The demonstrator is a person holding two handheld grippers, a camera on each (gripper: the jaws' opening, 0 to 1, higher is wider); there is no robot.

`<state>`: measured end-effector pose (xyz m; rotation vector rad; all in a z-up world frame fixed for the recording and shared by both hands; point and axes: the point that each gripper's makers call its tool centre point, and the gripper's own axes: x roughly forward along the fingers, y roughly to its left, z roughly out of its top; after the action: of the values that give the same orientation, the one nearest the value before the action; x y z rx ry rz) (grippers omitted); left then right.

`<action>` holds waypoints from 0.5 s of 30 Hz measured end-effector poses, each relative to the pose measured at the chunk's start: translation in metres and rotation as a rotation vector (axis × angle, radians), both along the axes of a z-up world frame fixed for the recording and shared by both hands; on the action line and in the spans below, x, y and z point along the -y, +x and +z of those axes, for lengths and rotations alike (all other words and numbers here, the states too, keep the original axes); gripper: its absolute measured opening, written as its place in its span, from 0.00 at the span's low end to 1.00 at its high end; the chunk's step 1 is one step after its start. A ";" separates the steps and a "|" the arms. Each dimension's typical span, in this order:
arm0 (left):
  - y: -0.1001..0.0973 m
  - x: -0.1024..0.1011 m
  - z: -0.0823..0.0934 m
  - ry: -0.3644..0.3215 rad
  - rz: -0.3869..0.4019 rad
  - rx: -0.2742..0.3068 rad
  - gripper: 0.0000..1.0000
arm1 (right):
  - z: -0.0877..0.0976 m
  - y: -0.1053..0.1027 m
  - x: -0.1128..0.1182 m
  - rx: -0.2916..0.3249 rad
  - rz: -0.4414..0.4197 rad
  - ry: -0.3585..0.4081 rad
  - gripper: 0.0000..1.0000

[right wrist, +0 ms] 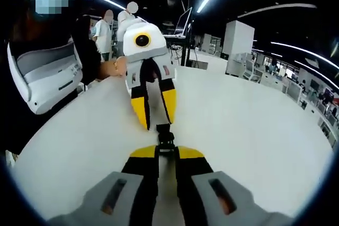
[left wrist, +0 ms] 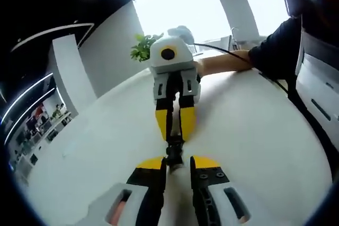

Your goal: Snap the two parts of the plastic buckle together until the buckle closes and remains connected.

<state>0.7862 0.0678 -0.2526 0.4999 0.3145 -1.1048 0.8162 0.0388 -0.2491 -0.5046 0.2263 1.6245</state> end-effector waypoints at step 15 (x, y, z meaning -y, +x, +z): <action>0.004 -0.005 -0.001 -0.033 0.070 -0.080 0.11 | -0.003 0.000 -0.005 -0.092 -0.036 0.019 0.12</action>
<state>0.7904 0.0731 -0.2537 0.4129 0.3805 -1.0619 0.8160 0.0442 -0.2522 -0.4097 0.2867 1.6147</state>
